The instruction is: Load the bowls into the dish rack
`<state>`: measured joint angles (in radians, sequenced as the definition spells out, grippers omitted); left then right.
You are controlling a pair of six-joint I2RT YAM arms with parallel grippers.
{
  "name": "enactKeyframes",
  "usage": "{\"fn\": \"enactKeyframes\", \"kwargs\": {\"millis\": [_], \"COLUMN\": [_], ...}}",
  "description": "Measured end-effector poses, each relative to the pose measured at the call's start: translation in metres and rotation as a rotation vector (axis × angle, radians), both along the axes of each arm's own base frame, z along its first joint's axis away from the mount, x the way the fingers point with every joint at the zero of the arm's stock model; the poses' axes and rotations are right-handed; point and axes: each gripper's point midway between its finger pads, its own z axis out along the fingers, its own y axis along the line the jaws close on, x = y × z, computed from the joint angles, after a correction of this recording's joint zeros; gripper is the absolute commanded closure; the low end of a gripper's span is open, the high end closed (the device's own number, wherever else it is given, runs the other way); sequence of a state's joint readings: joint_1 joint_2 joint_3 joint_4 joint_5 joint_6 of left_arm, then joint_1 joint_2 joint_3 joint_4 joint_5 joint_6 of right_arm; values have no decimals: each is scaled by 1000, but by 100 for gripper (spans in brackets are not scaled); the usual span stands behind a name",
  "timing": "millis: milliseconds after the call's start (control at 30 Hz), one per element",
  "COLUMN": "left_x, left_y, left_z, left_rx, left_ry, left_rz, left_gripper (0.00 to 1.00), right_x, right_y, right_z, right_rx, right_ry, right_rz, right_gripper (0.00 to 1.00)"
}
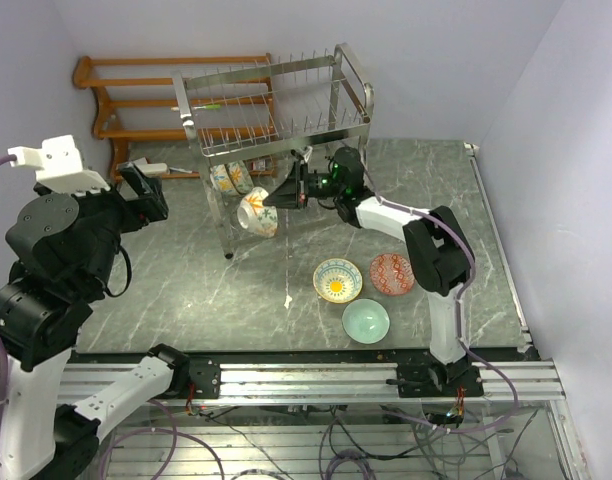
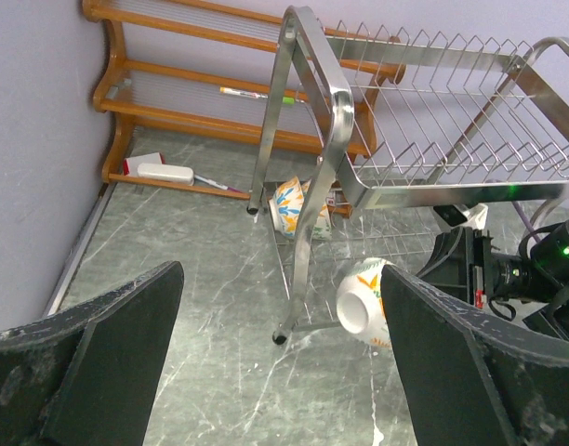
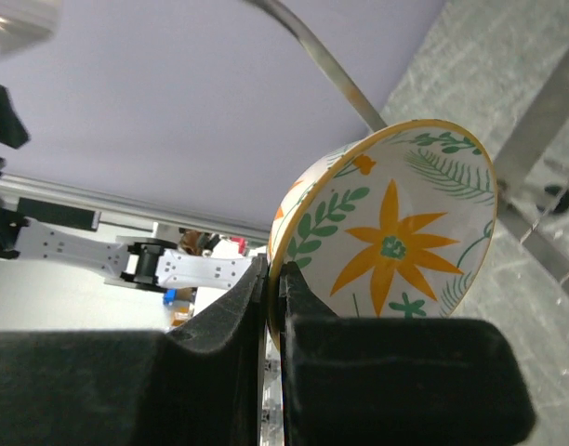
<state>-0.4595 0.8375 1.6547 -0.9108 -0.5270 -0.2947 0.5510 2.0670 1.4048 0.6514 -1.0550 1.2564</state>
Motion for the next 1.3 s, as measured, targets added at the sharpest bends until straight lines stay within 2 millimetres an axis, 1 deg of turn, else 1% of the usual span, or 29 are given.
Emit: {"fn": "enactKeyframes", "kwargs": {"millis": [100,200,467,533,733,900,1300], "left_x": [5,9,19,21,28,33,39], "left_y": [-2,-4,-8,-9,-12,-14,-17], "left_z": [1,2,3,2,-1,-1,-6], "left_rx": [0,-3,-3,0,7,8,22], "left_ry": [0,-5,-4,2,13,14,29], "left_rz": [2,4,10,11,12,12,10], "left_gripper": [3,3,2,2,2,2,1], "right_x": [19,34,69,77,99,116,147], "right_y": [-3,-4,-3,-3,0,2,7], "right_z": [10,13,-2,-1,16,23,20], "right_rx": [54,93,151,164,210,228,249], "right_ry": [-16,-16,45,44,-19,-70,-122], "right_rz": [1,6,4,1,-22,-59,-207], "right_gripper": [100,100,100,100,100,100,100]}}
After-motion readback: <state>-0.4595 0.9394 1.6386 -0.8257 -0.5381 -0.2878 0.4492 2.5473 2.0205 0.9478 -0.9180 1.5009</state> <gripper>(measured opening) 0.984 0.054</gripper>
